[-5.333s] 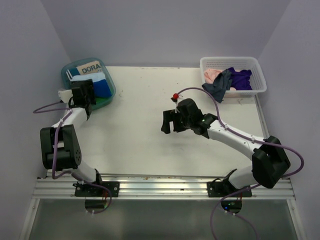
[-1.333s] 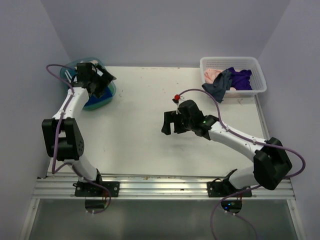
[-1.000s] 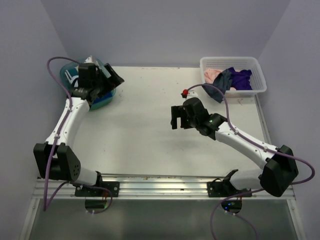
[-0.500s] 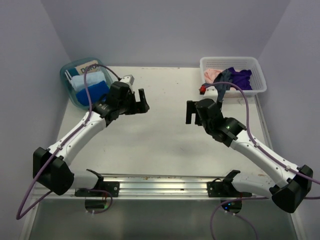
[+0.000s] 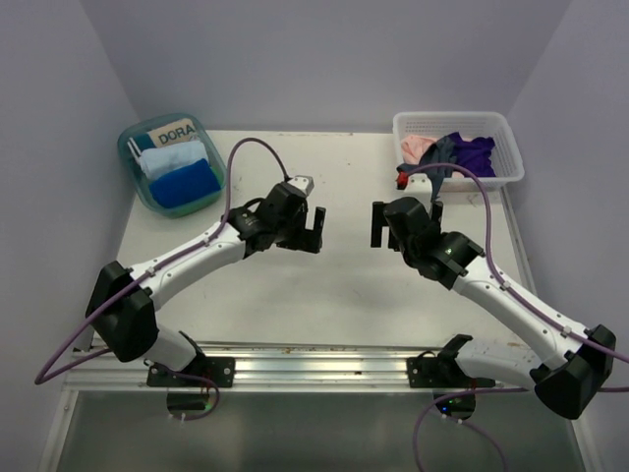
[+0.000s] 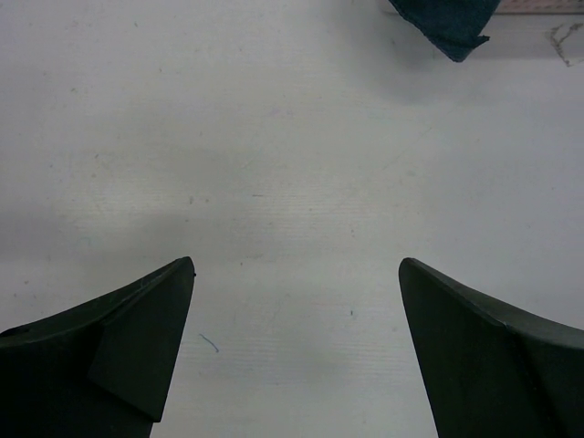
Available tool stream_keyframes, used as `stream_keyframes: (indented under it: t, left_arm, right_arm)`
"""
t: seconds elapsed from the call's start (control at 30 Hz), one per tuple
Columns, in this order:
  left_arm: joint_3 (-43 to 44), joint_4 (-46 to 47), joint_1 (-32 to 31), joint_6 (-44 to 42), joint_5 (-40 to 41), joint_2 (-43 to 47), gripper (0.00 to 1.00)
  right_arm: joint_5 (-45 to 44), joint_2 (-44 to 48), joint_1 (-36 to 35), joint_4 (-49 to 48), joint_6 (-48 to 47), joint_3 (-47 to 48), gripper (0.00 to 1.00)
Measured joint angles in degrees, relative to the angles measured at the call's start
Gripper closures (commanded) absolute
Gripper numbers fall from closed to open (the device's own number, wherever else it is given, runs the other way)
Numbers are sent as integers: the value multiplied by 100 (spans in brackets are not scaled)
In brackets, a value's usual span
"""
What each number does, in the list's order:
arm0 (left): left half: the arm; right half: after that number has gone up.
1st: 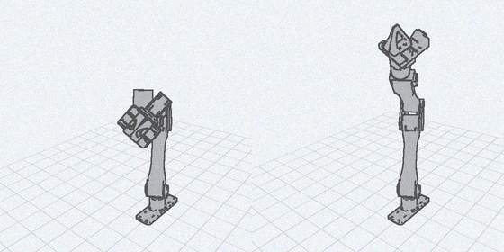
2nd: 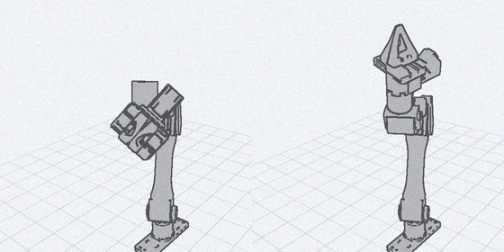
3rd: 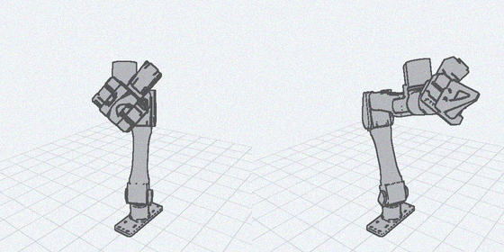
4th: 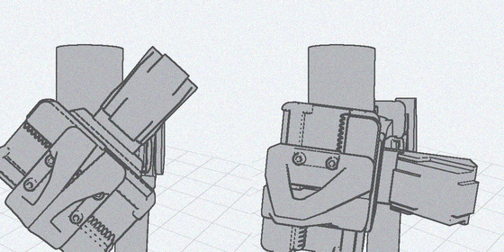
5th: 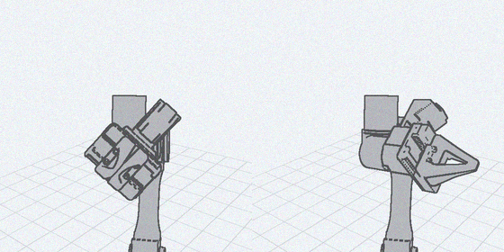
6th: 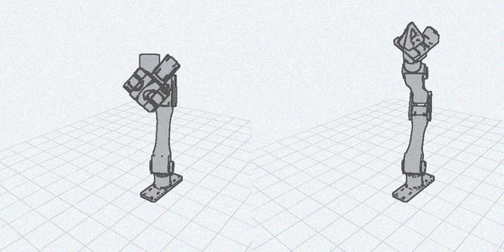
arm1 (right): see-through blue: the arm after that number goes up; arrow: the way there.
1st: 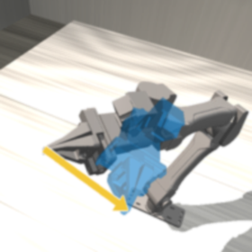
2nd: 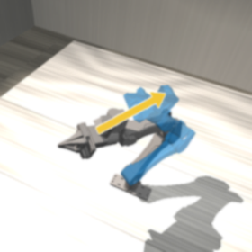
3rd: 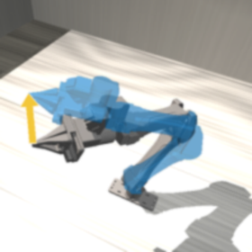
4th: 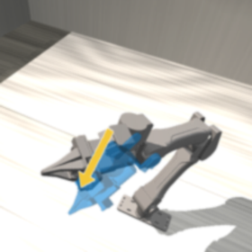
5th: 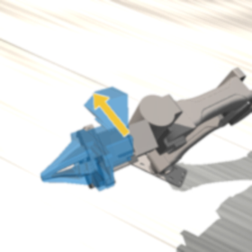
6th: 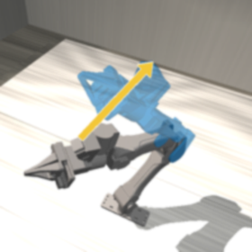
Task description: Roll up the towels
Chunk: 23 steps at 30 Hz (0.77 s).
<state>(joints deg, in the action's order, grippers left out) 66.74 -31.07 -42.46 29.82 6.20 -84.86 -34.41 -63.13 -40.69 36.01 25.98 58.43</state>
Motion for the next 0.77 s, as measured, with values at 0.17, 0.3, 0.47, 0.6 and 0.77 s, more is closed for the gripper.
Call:
stream_keyframes:
  t: [0.17, 0.3, 0.47, 0.6, 0.77]
  left_arm:
    - [11, 9, 0, -103, -55, 0, 1]
    - [103, 7, -37, -195, -66, -44, 1]
    - [162, 7, -76, -243, -63, -109, 1]
    - [162, 7, -103, -245, -63, -136, 1]
    - [166, 4, -114, -247, -61, -155, 1]
  right_arm:
    - [-96, 42, 0, 48, 33, 0, 1]
    - [-129, 92, 0, 55, 66, -9, 1]
    - [-190, 201, 0, 55, 98, -90, 2]
    - [-205, 212, 0, 50, 105, -98, 2]
    - [-210, 214, 0, 31, 103, -133, 3]
